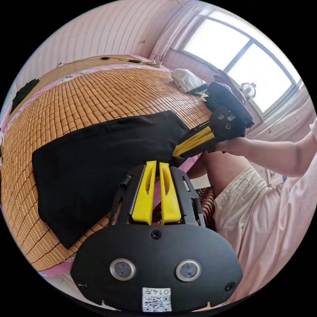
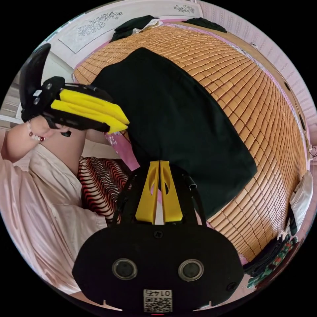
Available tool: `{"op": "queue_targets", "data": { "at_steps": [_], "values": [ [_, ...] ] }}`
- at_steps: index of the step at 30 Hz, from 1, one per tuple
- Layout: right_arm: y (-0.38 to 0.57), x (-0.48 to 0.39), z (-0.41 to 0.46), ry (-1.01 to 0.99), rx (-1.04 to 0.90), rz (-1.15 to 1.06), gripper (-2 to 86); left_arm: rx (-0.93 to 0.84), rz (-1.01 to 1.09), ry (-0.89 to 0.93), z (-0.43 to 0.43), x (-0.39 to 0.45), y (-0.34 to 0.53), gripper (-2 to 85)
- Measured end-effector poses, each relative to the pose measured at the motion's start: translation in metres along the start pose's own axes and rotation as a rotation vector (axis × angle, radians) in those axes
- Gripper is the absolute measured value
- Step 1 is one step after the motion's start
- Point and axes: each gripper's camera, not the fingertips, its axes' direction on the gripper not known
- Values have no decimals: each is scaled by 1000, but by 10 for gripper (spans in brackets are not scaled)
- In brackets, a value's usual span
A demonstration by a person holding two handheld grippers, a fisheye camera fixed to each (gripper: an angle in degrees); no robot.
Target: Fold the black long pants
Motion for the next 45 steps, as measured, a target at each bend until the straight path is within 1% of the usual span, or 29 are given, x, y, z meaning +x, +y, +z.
{"op": "queue_targets", "data": {
  "at_steps": [2, 3, 4, 9, 11, 12, 14, 15, 16, 17, 19, 21, 23, 27, 30, 31, 32, 33, 34, 35, 36, 37, 38, 39, 40, 41, 45],
  "values": [
    [-12, 2, -8, -66, -36, 28, -3, -54, 19, -37, 13, 8, -4, -8],
    [-15, 0, -12, -56, -38, 17, -3, -99, 19, -92, 21, 11, -4, -9],
    [-24, -4, -21, -19, -31, -9, -3, -128, 31, -101, 27, 13, -3, -9],
    [-92, -21, -47, 47, 82, -122, -3, -90, 6, -94, 24, 20, 0, -9],
    [-131, -22, -43, 95, 95, -133, -4, -63, -17, -137, 15, 23, 0, -8],
    [-140, -21, -40, 109, 80, -134, -4, -54, -25, -177, 11, 25, 0, -8],
    [-169, -15, -17, 164, -17, -126, -4, -62, -15, -206, 12, 28, 1, -8],
    [-174, -13, -7, 159, -77, -132, -4, -87, 3, -198, 18, 29, 1, -9],
    [-179, -10, -6, 143, -69, -127, -4, -133, 26, -184, 28, 31, 3, -9],
    [-187, -5, -5, 116, -127, -119, -4, -157, 36, -186, 33, 33, 4, -10],
    [-196, 2, -10, 92, -191, -130, -4, -107, 105, -239, 34, 45, 10, -10],
    [-203, 10, -17, 123, -162, -116, -4, -117, 124, -267, 35, 53, 9, -10],
    [-209, 20, 1, 115, -247, -118, -4, -120, 116, -272, 34, 57, 8, -10],
    [-205, 35, 5, 82, -264, -125, -4, -104, 94, -224, 36, 56, 9, -8],
    [-187, 54, 3, 27, -200, -107, -3, -107, 108, -168, 35, 52, 8, -2],
    [-171, 64, -6, 13, -102, -65, -1, -107, 101, -149, 32, 51, 8, 3],
    [-146, 78, -19, 18, 31, 28, 1, -106, 103, -148, 31, 51, 8, 14],
    [-132, 86, -25, 10, 81, 75, 3, -95, 110, -157, 26, 53, 9, 36],
    [-99, 102, -36, -29, 154, 181, 7, -79, 110, -155, 20, 57, 10, 50],
    [-61, 115, -44, -79, 204, 249, 15, -71, 110, -142, 16, 59, 11, 57],
    [-41, 121, -47, -101, 223, 265, 20, -43, 119, -100, 9, 65, 12, 64],
    [-1, 131, -50, -117, 255, 317, 43, -5, 136, -72, 2, 73, 13, 73],
    [38, 142, -49, -112, 268, 394, 76, 14, 148, -62, -1, 77, 14, 78],
    [56, 148, -47, -111, 255, 437, 88, 39, 171, -49, -3, 86, 12, 89],
    [87, 158, -40, -119, 207, 494, 112, 62, 195, -39, -3, 95, 8, 102],
    [114, 167, -33, -132, 162, 540, 119, 74, 210, -33, -2, 100, 6, 106],
    [168, 190, -6, -197, 88, 623, 134, 105, 330, 16, 18, 127, -23, 120]
  ]
}}
